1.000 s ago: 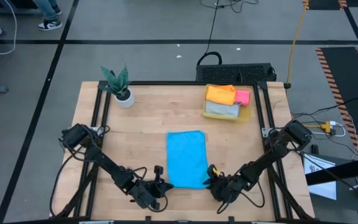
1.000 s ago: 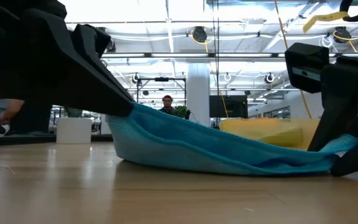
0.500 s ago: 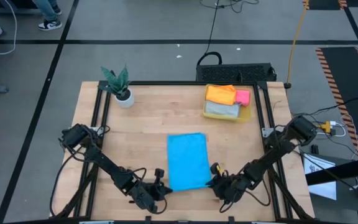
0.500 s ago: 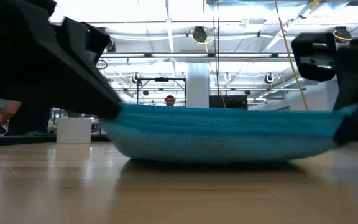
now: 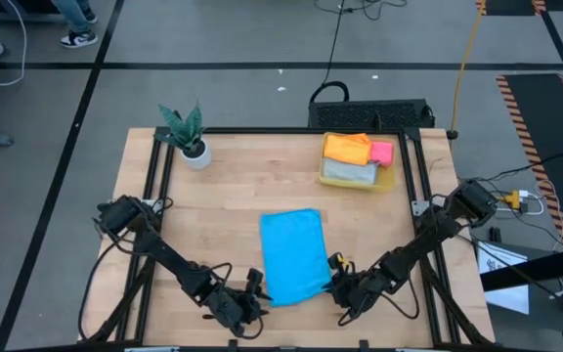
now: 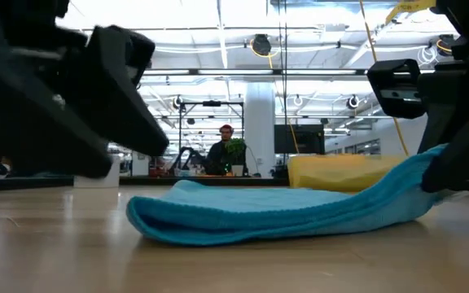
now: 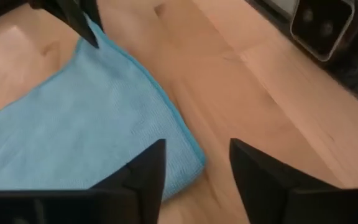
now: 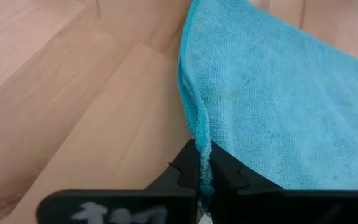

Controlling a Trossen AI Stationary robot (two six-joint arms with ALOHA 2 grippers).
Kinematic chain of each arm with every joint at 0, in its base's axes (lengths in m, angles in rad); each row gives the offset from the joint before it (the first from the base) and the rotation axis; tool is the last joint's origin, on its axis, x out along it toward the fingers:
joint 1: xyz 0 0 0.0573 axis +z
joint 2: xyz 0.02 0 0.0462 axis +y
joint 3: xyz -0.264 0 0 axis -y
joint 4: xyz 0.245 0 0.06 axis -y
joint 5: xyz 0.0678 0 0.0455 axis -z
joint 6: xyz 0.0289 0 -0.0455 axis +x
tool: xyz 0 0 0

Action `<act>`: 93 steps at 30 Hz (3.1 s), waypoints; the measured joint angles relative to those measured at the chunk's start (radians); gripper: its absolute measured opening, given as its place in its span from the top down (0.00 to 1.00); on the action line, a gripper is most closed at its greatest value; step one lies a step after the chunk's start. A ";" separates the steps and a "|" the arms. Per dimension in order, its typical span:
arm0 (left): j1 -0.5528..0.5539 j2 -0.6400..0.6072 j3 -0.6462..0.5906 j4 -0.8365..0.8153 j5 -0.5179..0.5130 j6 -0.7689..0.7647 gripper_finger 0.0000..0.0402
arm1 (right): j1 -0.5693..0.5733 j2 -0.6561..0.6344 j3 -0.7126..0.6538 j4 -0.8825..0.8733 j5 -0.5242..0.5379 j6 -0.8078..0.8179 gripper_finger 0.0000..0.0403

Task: Fold microfiber towels
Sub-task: Fold the blue kitchen towel

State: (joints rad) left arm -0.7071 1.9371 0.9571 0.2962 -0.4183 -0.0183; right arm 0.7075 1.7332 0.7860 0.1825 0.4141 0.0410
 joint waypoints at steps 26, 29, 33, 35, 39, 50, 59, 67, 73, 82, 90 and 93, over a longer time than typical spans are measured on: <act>-0.018 0.023 0.021 0.067 0.000 0.011 0.96 | 0.034 -0.016 0.000 0.045 -0.141 0.057 0.99; -0.039 -0.022 0.046 0.074 0.010 0.024 0.97 | 0.045 -0.042 0.002 0.106 -0.184 0.105 0.99; -0.054 -0.085 0.056 0.074 -0.040 0.044 0.98 | 0.050 -0.105 0.002 0.140 -0.179 0.114 0.99; -0.056 -0.109 0.056 0.055 -0.112 0.039 0.97 | 0.050 -0.147 0.002 0.120 -0.132 0.135 0.99; -0.037 -0.126 0.056 -0.028 -0.244 0.014 0.97 | 0.022 -0.217 0.002 0.005 0.057 0.193 0.99; 0.052 -0.126 0.056 -0.367 -0.441 -0.311 0.99 | -0.177 -0.214 0.002 -0.195 0.084 0.281 0.99; 0.081 -0.126 0.056 -0.510 -0.504 -0.462 0.99 | -0.221 -0.214 0.001 -0.211 0.084 0.280 0.99; 0.118 -0.126 0.056 -0.568 -0.501 -0.515 0.99 | -0.284 -0.214 -0.114 -0.044 0.084 0.282 0.99; 0.180 -0.124 0.046 -0.586 -0.413 -0.544 0.97 | -0.328 -0.214 -0.208 0.074 0.081 0.312 0.99; 0.202 -0.127 0.047 -0.583 -0.364 -0.532 0.97 | -0.352 -0.214 -0.277 0.219 0.003 0.288 0.99; 0.119 -0.199 0.102 -0.572 -0.248 -0.529 0.97 | -0.290 -0.316 -0.270 0.238 -0.214 0.283 0.99; 0.090 -0.234 0.101 -0.553 -0.158 -0.505 0.96 | -0.245 -0.386 -0.268 0.238 -0.308 0.328 0.99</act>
State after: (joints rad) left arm -0.6172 1.7028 1.0578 -0.2568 -0.5760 -0.5229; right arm 0.4621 1.3474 0.5179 0.4202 0.1062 0.3693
